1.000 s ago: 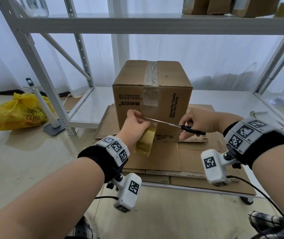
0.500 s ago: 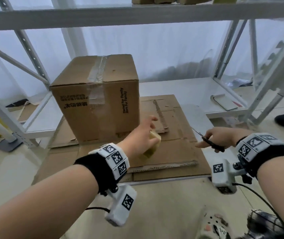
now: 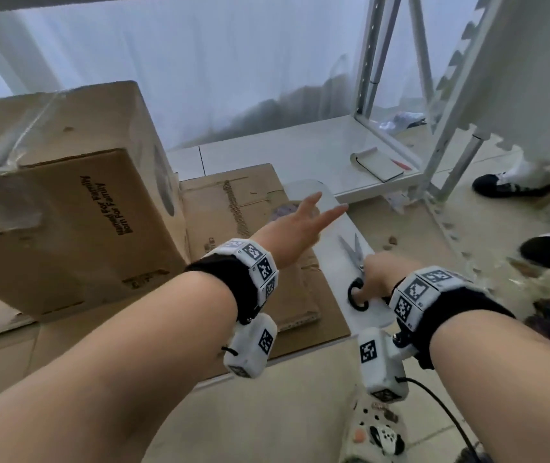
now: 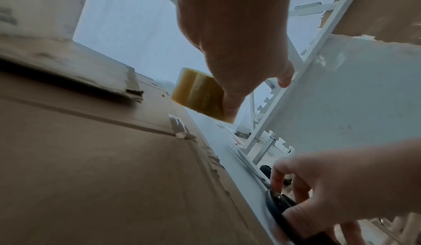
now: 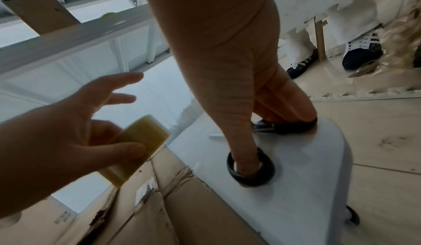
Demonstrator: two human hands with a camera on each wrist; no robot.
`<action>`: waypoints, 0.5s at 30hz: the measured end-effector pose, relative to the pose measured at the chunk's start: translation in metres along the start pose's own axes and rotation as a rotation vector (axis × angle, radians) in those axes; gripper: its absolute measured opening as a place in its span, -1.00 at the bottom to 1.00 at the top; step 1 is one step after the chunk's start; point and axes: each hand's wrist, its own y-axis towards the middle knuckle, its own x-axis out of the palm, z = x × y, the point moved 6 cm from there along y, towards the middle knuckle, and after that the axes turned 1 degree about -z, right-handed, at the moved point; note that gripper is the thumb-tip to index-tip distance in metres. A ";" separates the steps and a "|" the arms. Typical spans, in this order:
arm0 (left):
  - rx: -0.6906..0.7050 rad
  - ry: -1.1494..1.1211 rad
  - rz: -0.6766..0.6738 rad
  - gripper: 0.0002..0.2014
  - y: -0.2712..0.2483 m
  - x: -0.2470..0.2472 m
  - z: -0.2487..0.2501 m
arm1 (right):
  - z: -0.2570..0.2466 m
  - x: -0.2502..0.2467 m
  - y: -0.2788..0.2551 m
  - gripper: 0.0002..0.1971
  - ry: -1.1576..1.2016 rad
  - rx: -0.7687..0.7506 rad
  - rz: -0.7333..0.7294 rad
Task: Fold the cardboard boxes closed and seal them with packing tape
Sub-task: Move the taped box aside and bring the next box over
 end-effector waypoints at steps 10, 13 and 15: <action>0.039 -0.032 -0.033 -0.08 0.076 0.033 -0.014 | 0.010 -0.006 0.022 -0.55 0.108 -0.014 -0.014; 0.020 -0.030 -0.041 -0.12 0.088 0.036 -0.016 | 0.010 -0.003 0.026 -0.59 0.109 -0.004 -0.063; 0.015 0.007 -0.055 -0.13 0.094 0.040 -0.017 | 0.010 -0.003 0.033 -0.61 0.100 0.007 -0.065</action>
